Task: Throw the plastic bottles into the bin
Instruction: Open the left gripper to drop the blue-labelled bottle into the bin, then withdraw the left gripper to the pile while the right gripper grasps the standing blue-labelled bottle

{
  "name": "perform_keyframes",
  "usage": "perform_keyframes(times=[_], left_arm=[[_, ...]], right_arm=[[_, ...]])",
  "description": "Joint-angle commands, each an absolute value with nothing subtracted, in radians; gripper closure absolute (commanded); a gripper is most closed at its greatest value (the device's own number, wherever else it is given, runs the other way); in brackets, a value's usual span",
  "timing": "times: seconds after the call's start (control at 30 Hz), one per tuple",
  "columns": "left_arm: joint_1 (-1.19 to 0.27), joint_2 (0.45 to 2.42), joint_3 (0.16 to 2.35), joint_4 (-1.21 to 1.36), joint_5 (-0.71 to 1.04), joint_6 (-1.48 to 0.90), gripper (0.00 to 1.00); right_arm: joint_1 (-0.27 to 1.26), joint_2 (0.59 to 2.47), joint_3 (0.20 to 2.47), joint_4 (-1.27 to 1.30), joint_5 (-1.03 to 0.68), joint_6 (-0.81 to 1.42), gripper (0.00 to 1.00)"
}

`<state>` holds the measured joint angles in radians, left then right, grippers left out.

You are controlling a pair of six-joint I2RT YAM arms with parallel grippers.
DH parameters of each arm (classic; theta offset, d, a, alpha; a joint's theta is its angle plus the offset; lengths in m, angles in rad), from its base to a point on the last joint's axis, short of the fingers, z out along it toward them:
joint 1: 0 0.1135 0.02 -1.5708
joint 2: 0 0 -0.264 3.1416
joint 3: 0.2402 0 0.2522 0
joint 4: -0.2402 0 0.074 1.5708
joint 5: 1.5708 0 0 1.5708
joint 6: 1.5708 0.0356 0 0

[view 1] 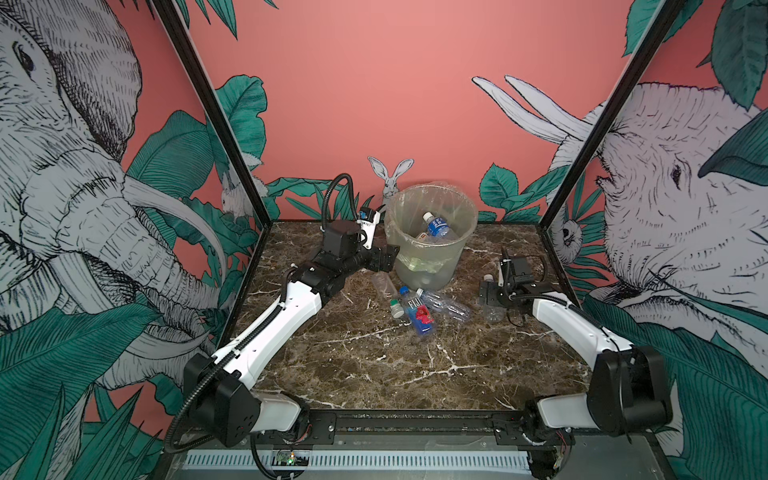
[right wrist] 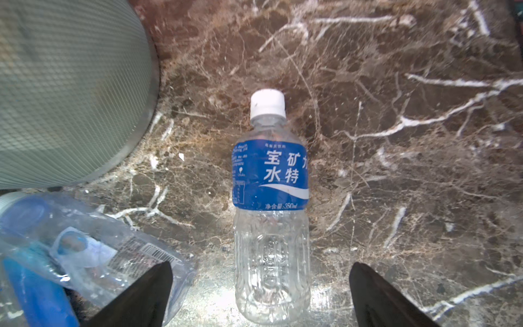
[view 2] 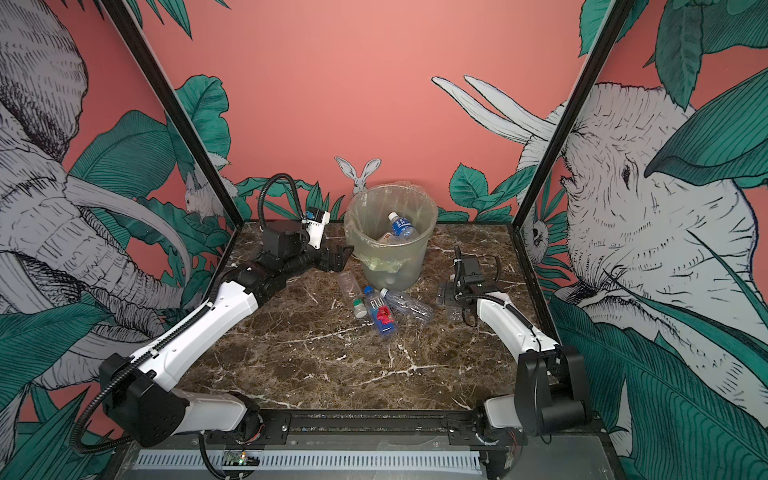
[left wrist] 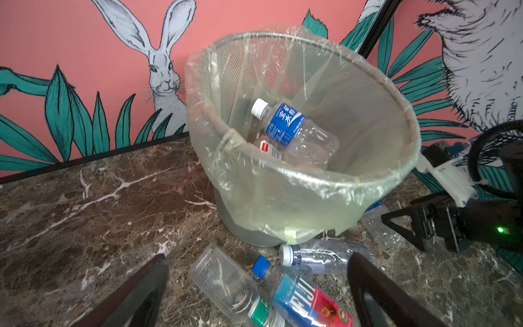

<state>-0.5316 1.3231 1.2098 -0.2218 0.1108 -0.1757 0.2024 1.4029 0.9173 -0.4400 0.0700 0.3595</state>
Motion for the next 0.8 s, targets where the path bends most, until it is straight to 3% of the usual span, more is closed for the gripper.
perform_keyframes(times=[0.0, 0.77], left_arm=[[-0.525, 1.275, 1.145, -0.195, 0.1, -0.201, 0.01], [-0.523, 1.275, 0.889, -0.192, 0.121, -0.246, 0.01]], right_arm=[[0.196, 1.432, 0.949, -0.449, 0.066, 0.359, 0.0], [0.187, 1.664, 1.027, -0.449, 0.094, 0.348, 0.07]])
